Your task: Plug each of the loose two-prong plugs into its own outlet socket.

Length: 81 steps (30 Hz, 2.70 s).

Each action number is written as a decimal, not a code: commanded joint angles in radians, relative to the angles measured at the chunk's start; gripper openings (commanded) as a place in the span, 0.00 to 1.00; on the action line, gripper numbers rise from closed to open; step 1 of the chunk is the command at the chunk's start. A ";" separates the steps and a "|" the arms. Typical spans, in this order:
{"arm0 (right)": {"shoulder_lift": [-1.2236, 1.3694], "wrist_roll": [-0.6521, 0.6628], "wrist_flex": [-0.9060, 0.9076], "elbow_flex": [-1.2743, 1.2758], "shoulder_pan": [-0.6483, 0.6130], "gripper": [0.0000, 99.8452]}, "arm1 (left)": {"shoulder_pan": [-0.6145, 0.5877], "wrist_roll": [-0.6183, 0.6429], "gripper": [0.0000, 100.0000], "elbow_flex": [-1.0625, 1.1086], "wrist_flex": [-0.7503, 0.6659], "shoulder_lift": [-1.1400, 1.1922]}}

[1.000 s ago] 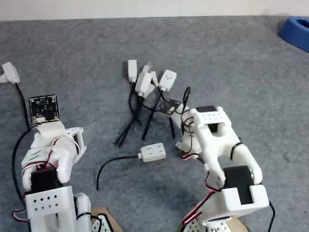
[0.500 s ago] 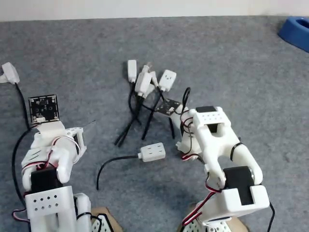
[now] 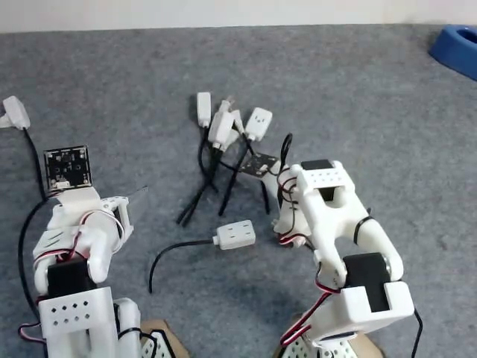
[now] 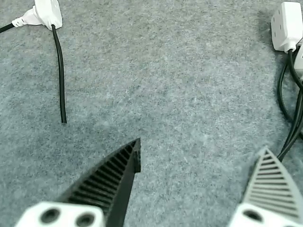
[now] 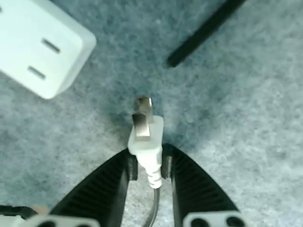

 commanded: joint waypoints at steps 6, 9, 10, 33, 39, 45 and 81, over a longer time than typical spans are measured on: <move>-0.005 -0.011 0.022 -0.005 0.091 0.11 | 0.008 -0.009 0.36 -0.004 -0.003 -0.001; -0.002 -0.009 0.022 -0.004 0.090 0.11 | 0.008 -0.009 0.36 -0.004 -0.003 -0.001; -0.002 -0.009 0.022 -0.004 0.090 0.11 | 0.008 -0.009 0.36 -0.004 -0.003 -0.001; 0.002 -0.006 -0.117 0.127 0.012 0.11 | 0.008 -0.009 0.36 -0.004 0.003 -0.001; 0.030 -0.011 -0.113 0.128 0.013 0.00 | 0.008 -0.009 0.36 -0.005 0.003 -0.001; 0.039 -0.014 -0.094 0.122 0.013 0.01 | 0.008 -0.009 0.36 -0.005 0.002 -0.001; -1.389 -0.470 -0.225 0.641 -0.538 0.01 | 0.407 -0.161 0.36 -0.659 0.454 0.418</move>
